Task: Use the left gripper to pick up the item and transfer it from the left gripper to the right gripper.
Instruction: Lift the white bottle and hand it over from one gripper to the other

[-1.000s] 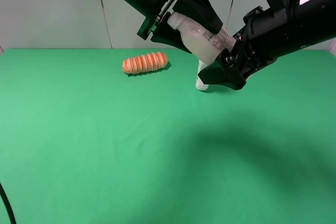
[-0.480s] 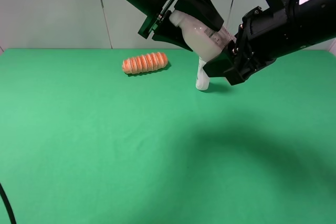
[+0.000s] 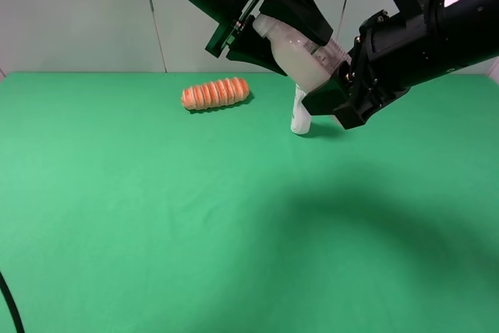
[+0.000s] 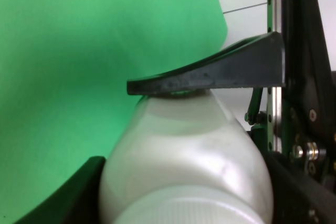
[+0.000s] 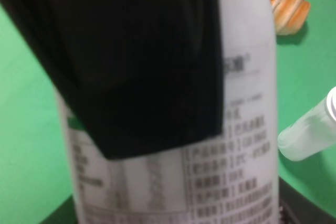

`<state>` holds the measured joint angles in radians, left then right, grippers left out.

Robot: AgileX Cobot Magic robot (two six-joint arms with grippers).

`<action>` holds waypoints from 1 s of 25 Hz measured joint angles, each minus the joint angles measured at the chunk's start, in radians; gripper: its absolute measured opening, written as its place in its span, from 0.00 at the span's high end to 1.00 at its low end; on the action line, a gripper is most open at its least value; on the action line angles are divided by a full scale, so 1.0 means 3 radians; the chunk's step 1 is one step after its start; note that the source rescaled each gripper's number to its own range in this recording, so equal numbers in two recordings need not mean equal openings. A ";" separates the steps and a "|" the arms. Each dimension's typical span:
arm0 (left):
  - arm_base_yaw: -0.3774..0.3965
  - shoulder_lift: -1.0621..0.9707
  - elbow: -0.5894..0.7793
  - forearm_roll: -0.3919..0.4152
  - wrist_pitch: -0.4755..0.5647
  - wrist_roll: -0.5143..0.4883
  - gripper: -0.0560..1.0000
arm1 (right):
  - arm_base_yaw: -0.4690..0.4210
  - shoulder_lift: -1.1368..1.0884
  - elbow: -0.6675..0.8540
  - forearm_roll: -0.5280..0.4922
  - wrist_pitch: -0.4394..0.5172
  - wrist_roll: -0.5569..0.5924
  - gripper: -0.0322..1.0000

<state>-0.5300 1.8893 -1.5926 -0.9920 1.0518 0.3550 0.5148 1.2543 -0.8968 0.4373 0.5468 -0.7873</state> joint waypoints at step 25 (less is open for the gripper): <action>0.0000 -0.0007 0.0000 -0.0247 0.0054 -0.0241 0.01 | 0.0000 0.0021 0.0000 0.0000 0.0034 0.0003 0.95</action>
<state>-0.5300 1.8872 -1.5926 -1.0661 1.0680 0.2828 0.5148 1.2607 -0.8968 0.4371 0.5570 -0.7864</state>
